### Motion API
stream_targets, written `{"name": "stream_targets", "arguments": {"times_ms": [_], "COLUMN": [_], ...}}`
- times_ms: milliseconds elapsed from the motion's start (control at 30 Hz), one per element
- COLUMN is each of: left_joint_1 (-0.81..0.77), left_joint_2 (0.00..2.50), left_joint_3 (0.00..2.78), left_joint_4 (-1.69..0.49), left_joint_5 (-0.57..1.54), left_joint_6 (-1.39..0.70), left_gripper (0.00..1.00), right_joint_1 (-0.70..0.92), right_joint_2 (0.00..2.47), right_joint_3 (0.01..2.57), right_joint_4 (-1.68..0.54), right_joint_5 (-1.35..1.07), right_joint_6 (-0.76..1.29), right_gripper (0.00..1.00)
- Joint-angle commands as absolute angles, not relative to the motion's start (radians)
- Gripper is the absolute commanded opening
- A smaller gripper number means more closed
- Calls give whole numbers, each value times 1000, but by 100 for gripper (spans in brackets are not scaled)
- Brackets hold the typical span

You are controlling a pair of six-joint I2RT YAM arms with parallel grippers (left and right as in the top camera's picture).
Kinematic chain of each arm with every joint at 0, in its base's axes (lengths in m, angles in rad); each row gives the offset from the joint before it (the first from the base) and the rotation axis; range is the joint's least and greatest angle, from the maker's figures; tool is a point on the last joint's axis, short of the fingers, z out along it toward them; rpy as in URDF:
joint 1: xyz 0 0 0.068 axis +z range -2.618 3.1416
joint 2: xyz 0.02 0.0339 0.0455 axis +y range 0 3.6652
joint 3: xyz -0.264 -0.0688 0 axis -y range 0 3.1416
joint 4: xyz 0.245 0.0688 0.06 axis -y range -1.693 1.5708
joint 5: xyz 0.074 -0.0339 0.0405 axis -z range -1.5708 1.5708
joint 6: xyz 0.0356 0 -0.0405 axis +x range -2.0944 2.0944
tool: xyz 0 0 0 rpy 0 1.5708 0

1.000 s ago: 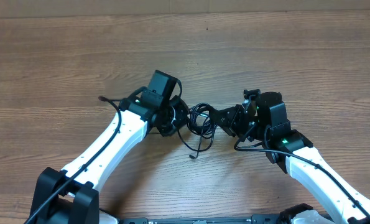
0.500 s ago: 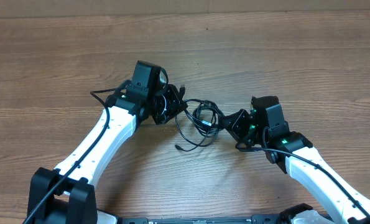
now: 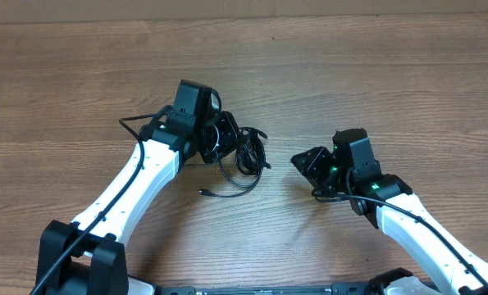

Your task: Untangle cables

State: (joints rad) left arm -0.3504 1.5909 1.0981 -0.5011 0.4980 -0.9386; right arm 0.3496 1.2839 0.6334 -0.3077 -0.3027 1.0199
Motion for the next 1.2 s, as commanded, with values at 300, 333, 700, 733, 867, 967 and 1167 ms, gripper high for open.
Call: {"name": "stream_targets", "arguments": {"times_ms": [300,333,700,733,867,967,1167], "left_joint_1": [-341,-341,-361,-370,-401,-422,-461], "left_joint_2": [1597,1597,1597,1597,1599,1600,1666], "left_joint_3": [1090,1090,1088,1088,1088,1088,1088], "left_joint_4": [-569,-589,-575,-560,-516,-495,-433], "left_joint_5": [337,308,229,229,252,289,298], "left_joint_6": [-912,-912,-620,-544,-479,-506,-566], "left_gripper": [74,81,71,75,72,72,69], "right_joint_1": [354,354,354,354,354,354,354], "right_joint_2": [1270,1270,1271,1271,1271,1271,1271], "right_joint_3": [634,634,625,624,622,622,622], "right_joint_4": [-377,-377,-387,-393,-454,-504,-511], "right_joint_5": [-353,-353,-276,-265,-188,-144,-130], "right_joint_6": [1018,1018,1017,1017,1017,1017,1017], "right_gripper": [51,51,56,56,58,59,59]}}
